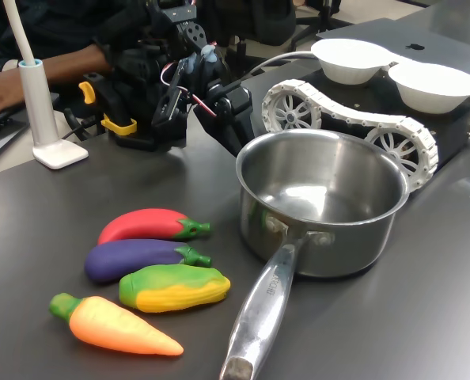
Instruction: Pick up the brinjal and place them in the pan
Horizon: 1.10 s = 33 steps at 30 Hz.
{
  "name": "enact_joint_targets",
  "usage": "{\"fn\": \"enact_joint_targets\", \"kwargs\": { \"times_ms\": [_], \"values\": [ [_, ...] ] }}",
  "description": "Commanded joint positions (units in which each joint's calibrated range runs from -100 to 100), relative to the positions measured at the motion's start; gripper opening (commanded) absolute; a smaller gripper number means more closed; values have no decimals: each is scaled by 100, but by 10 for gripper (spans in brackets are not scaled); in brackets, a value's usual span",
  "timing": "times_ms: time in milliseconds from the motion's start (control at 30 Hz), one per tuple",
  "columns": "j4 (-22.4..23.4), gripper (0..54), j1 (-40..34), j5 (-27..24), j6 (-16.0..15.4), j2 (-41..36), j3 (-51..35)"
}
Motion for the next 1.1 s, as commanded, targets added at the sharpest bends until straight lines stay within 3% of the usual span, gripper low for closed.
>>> {"fn": "enact_joint_targets", "kwargs": {
  "times_ms": [0,1067],
  "values": [
    [-7,1,94,-63,-59,18,-228],
    [2,1,-159,49,-51,18,-228]
  ]
}}
